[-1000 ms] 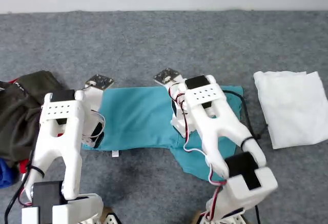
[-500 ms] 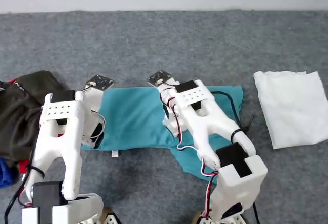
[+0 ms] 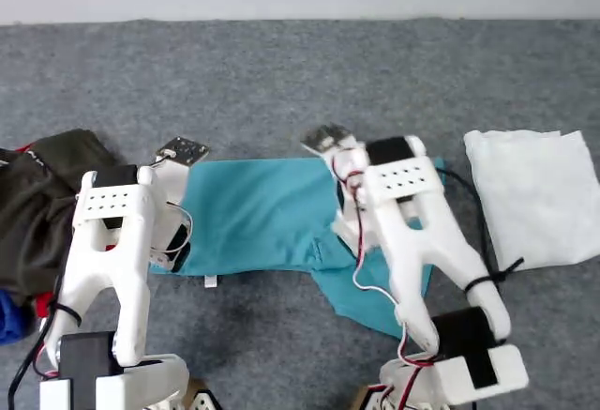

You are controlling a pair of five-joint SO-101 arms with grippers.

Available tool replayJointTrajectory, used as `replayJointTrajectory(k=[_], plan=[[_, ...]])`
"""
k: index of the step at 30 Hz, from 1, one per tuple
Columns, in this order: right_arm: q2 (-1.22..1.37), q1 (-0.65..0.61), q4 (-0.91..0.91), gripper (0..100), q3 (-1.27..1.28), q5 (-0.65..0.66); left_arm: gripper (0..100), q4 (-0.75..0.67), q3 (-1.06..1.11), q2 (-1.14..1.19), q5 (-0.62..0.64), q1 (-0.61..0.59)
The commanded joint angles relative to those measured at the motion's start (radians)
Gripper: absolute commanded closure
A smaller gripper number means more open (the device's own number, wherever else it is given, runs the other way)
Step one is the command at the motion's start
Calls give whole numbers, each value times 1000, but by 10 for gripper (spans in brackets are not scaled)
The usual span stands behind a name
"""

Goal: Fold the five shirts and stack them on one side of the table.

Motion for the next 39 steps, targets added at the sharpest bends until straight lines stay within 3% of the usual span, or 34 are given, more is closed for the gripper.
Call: replayJointTrajectory(k=[1,7,25,32,39], plan=[[-48,56,-50,753,152,48,935,-8,-2,-37,-9,9],[-48,120,-125,754,334,94,935,-8,-2,-37,-9,9],[-47,125,-237,757,555,140,935,-63,44,-37,-9,9],[-41,125,-363,910,623,140,935,-63,45,-37,-9,9],[-47,120,-404,936,663,160,935,-63,45,-37,-9,9]])
